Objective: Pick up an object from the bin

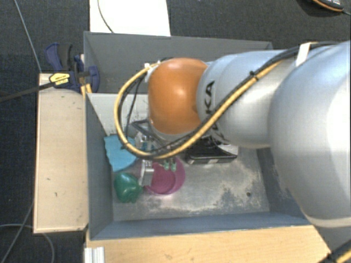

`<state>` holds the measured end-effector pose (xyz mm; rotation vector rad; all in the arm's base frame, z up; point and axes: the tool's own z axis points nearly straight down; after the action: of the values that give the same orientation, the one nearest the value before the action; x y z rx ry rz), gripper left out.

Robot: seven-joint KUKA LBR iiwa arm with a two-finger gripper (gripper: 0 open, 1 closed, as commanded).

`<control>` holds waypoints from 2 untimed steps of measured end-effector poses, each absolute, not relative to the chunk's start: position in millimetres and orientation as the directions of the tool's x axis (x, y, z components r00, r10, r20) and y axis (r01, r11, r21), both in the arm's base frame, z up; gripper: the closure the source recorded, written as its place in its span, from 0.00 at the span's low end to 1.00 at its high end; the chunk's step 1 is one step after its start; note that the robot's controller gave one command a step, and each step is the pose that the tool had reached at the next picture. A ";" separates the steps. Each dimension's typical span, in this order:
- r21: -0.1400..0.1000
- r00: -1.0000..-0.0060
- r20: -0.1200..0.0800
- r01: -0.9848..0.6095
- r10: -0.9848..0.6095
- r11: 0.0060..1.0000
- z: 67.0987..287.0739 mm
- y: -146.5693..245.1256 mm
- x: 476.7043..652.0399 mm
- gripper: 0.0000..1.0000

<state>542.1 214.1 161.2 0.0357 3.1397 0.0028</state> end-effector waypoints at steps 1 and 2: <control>0.001 -0.994 -0.005 -0.111 -0.111 0.994 70.3 190.4 558.5 0.00; 0.005 -0.996 -0.013 -0.088 -0.088 0.996 115.7 190.1 542.8 0.00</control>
Offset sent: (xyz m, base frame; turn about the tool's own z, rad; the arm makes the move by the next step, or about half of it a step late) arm -0.0002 -0.0239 -0.0460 -0.1104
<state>542.8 190.1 115.7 -0.1375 3.1263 0.0092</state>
